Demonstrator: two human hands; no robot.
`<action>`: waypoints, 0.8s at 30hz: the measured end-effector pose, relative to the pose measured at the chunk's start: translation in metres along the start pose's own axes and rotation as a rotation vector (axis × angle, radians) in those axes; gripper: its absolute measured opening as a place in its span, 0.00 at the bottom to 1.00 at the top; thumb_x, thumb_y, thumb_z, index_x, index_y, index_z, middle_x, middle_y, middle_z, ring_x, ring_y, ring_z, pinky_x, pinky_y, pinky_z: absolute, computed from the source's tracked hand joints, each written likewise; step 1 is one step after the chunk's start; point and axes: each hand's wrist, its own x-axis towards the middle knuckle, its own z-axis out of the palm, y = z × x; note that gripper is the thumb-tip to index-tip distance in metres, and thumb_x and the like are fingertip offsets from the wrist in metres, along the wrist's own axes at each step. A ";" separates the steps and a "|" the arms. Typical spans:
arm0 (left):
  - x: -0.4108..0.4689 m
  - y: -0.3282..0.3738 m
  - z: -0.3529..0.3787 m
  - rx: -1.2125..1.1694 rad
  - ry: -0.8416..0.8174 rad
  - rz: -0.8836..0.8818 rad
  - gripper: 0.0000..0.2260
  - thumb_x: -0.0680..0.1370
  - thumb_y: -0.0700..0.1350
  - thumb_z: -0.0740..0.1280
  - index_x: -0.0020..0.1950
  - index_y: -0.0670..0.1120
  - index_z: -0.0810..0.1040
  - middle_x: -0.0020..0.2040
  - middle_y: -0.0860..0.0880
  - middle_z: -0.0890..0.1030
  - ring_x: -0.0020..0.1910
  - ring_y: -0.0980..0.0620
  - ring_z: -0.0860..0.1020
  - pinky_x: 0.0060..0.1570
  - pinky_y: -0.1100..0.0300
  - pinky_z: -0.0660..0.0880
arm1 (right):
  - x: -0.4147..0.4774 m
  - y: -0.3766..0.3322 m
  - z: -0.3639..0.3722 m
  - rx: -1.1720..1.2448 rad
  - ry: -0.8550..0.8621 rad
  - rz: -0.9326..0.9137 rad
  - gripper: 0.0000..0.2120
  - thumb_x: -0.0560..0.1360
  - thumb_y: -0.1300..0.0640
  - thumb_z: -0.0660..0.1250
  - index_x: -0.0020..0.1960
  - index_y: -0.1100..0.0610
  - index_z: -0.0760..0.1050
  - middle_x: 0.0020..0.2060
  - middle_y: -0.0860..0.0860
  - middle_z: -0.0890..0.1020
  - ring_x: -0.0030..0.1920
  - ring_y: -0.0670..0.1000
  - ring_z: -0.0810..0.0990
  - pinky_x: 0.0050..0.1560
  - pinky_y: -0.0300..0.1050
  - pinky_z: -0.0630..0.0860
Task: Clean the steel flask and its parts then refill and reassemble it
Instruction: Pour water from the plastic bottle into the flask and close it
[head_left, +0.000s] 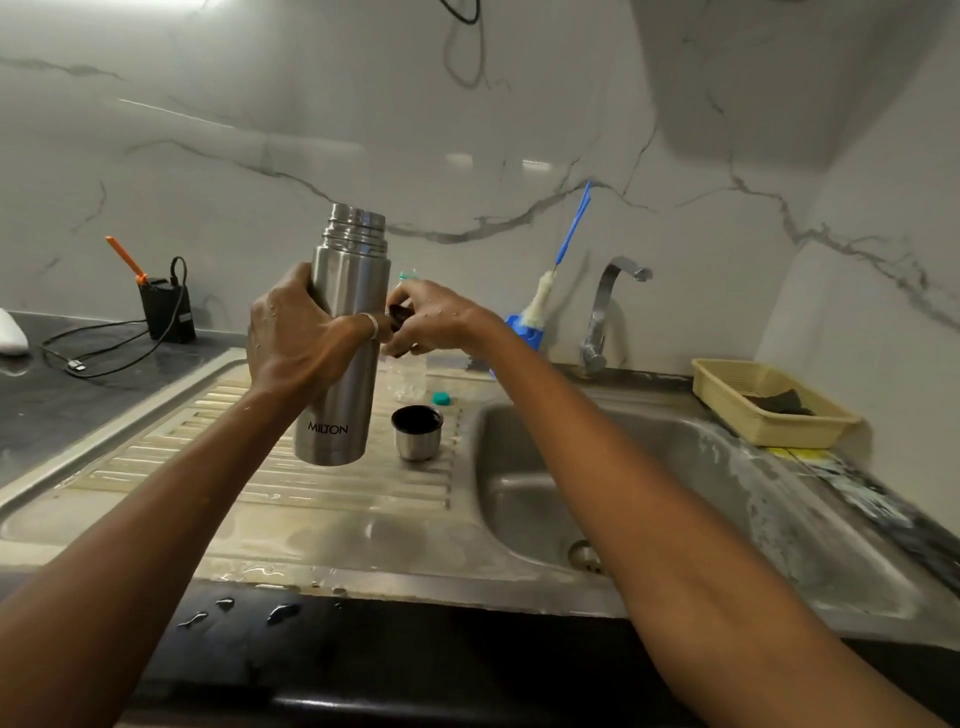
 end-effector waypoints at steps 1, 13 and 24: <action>-0.001 0.009 0.001 -0.021 -0.001 -0.005 0.31 0.58 0.63 0.70 0.52 0.44 0.77 0.41 0.48 0.77 0.42 0.46 0.76 0.42 0.51 0.76 | -0.009 -0.002 -0.012 0.027 0.023 0.007 0.21 0.72 0.64 0.76 0.61 0.60 0.72 0.53 0.58 0.81 0.52 0.56 0.84 0.55 0.51 0.84; -0.049 0.080 0.062 -0.126 -0.112 -0.084 0.26 0.61 0.57 0.79 0.52 0.47 0.76 0.42 0.49 0.78 0.44 0.45 0.78 0.47 0.48 0.78 | -0.133 0.043 -0.111 0.283 0.310 0.129 0.17 0.73 0.54 0.77 0.59 0.57 0.80 0.52 0.52 0.86 0.55 0.50 0.84 0.51 0.46 0.80; -0.093 0.076 0.184 -0.137 -0.331 -0.159 0.28 0.67 0.51 0.81 0.61 0.48 0.72 0.49 0.50 0.77 0.47 0.50 0.75 0.47 0.55 0.70 | -0.179 0.109 -0.143 0.462 0.415 0.239 0.32 0.71 0.65 0.79 0.68 0.60 0.67 0.60 0.59 0.79 0.53 0.55 0.86 0.46 0.46 0.85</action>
